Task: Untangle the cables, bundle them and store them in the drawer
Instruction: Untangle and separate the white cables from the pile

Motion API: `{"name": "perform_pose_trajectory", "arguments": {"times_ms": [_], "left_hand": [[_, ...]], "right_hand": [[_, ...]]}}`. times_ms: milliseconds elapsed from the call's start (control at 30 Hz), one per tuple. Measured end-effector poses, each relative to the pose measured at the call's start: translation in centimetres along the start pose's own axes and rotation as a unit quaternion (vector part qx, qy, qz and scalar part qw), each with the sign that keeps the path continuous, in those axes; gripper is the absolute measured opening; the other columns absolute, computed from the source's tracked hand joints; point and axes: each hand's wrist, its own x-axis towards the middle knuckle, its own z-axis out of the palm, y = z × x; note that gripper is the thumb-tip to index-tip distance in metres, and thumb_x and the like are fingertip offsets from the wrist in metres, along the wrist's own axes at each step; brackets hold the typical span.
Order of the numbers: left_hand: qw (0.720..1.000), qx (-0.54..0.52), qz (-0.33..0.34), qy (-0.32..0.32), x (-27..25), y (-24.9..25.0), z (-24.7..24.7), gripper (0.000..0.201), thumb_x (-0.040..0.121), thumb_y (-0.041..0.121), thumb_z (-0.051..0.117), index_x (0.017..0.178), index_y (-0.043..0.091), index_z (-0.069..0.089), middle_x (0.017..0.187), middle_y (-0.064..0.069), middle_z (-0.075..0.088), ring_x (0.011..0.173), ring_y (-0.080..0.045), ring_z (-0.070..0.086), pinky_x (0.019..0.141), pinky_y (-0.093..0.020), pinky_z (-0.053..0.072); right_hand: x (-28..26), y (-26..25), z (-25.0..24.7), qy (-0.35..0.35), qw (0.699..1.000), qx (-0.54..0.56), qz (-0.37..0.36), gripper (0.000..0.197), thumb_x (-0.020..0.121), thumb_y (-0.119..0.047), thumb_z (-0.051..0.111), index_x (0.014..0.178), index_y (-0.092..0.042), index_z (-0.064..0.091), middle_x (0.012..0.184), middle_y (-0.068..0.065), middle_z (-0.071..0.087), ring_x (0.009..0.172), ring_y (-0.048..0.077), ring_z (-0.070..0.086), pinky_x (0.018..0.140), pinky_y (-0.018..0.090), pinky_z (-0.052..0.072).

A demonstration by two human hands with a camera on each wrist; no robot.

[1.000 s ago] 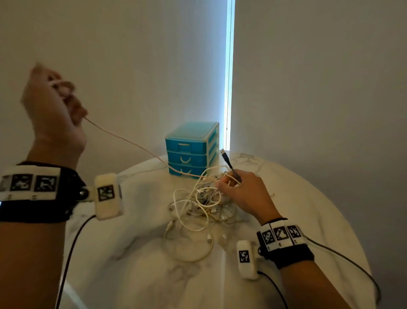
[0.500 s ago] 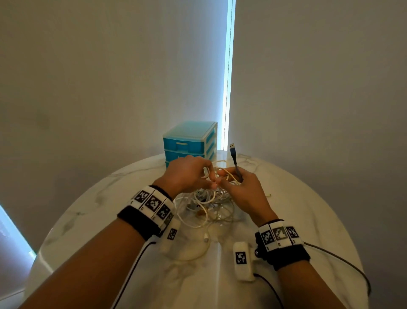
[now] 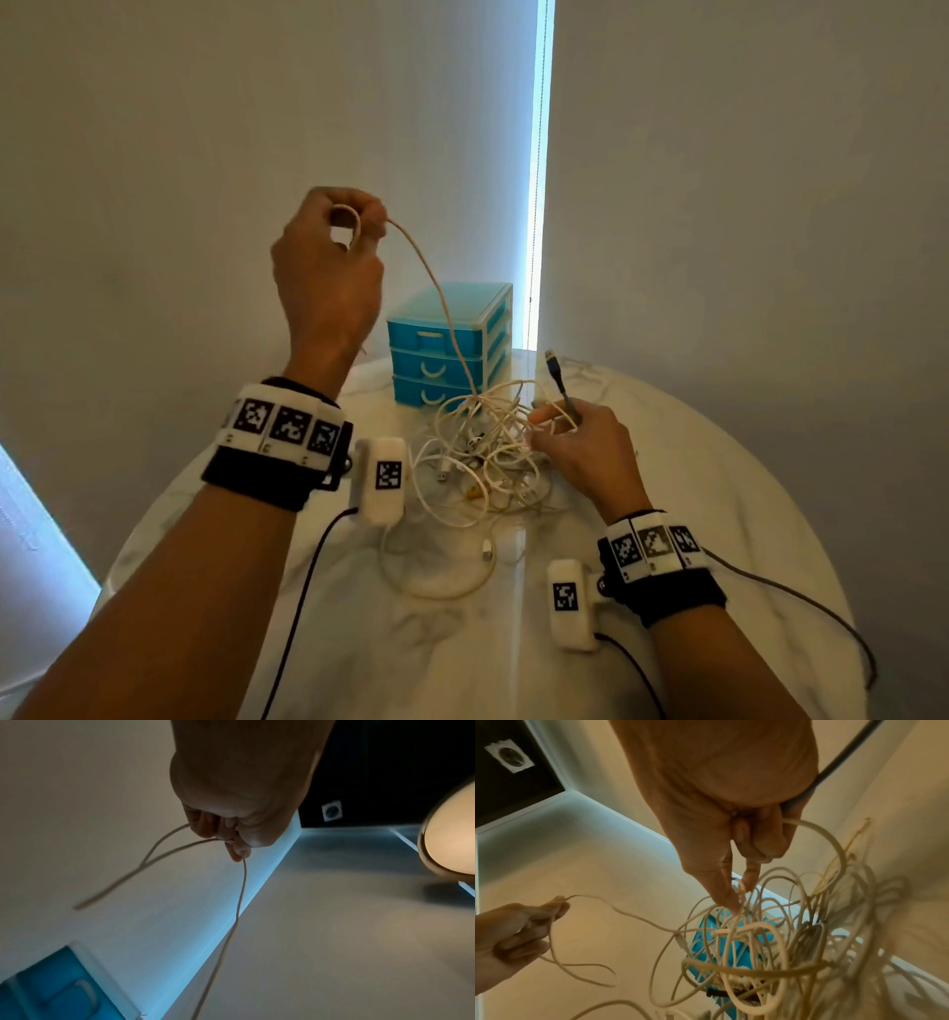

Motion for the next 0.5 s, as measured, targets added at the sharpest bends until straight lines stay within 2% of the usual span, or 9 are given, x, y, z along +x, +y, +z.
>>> {"name": "perform_pose_trajectory", "arguments": {"times_ms": [67,133,167,233,267,333,367,433,500], "left_hand": [[0.999,-0.029,-0.012,-0.026,-0.5,0.2,-0.1,0.004,0.1,0.029,0.071,0.099,0.025,0.072,0.086,0.016,0.074,0.087,0.005,0.065,0.087,-0.034,0.057],[0.991,-0.099,-0.051,-0.077,-2.4,0.3,0.6,0.008,0.1,0.029,0.074,0.101,0.021,0.074,0.09,0.01,0.077,0.095,-0.007,0.071,0.088,-0.037,0.06],[0.982,-0.146,-0.073,-0.098,-3.5,0.3,1.0,0.01,0.1,0.028,0.075,0.103,0.018,0.075,0.094,0.006,0.078,0.097,-0.012,0.073,0.089,-0.036,0.06],[0.961,-0.222,-0.125,-0.108,-5.6,0.1,1.9,0.016,0.1,0.026,0.075,0.106,0.012,0.076,0.098,0.001,0.079,0.097,-0.011,0.073,0.085,-0.025,0.057],[0.951,-0.245,-0.157,-0.103,-6.5,0.1,2.4,0.018,0.1,0.027,0.075,0.107,0.012,0.076,0.099,0.001,0.08,0.094,-0.007,0.073,0.08,-0.02,0.054],[0.93,-0.283,-0.217,-0.091,-7.7,0.0,3.3,0.017,0.1,0.03,0.075,0.108,0.014,0.076,0.098,0.004,0.08,0.084,-0.002,0.07,0.069,-0.016,0.05],[0.918,-0.3,-0.243,-0.085,-8.1,-0.1,3.7,0.016,0.1,0.031,0.075,0.108,0.017,0.076,0.098,0.004,0.08,0.076,0.0,0.066,0.063,-0.017,0.048],[0.897,-0.327,-0.291,-0.069,-8.5,-0.7,4.3,0.016,0.1,0.032,0.074,0.11,0.021,0.076,0.098,0.005,0.079,0.06,0.0,0.055,0.053,-0.019,0.042],[0.879,-0.347,-0.323,-0.053,-8.5,-1.8,4.4,0.019,0.1,0.031,0.073,0.114,0.019,0.076,0.092,0.004,0.077,0.051,-0.003,0.044,0.048,-0.021,0.037]], "right_hand": [[-0.2,-1.0,-0.2,0.027,0.999,0.023,-0.033,0.016,0.08,-0.026,0.085,0.091,-0.036,0.08,0.091,-0.014,0.076,0.084,0.001,0.069,0.071,0.021,0.051],[-0.5,-2.3,-0.2,0.036,0.992,0.107,-0.055,0.015,0.083,-0.022,0.083,0.095,-0.031,0.08,0.093,-0.012,0.078,0.086,0.003,0.071,0.074,0.021,0.053],[-0.8,-3.1,0.0,0.015,0.983,0.175,-0.053,0.014,0.087,-0.017,0.082,0.098,-0.027,0.081,0.088,-0.014,0.078,0.082,0.003,0.072,0.071,0.018,0.054],[-1.4,-4.1,0.6,-0.04,0.966,0.252,-0.044,0.017,0.09,-0.015,0.083,0.106,-0.021,0.08,0.069,-0.016,0.071,0.065,-0.002,0.066,0.064,0.012,0.052],[-1.5,-4.3,1.0,-0.059,0.964,0.257,-0.037,0.021,0.089,-0.019,0.086,0.11,-0.021,0.081,0.067,-0.012,0.069,0.063,-0.001,0.066,0.064,0.012,0.052],[-1.7,-4.2,1.6,-0.094,0.963,0.252,-0.017,0.026,0.085,-0.027,0.091,0.11,-0.025,0.083,0.083,0.001,0.079,0.075,0.008,0.076,0.07,0.017,0.058],[-1.9,-4.2,1.8,-0.119,0.962,0.245,-0.005,0.026,0.084,-0.027,0.091,0.109,-0.025,0.084,0.089,0.0,0.081,0.075,0.007,0.076,0.069,0.015,0.057],[-2.1,-3.7,2.0,-0.184,0.958,0.219,0.003,0.025,0.088,-0.022,0.088,0.112,-0.02,0.084,0.093,-0.006,0.082,0.064,-0.003,0.07,0.058,0.009,0.049],[-2.1,-3.3,2.3,-0.215,0.958,0.191,-0.001,0.023,0.091,-0.019,0.085,0.113,-0.018,0.083,0.1,-0.005,0.083,0.07,-0.003,0.072,0.062,0.011,0.052]]}}
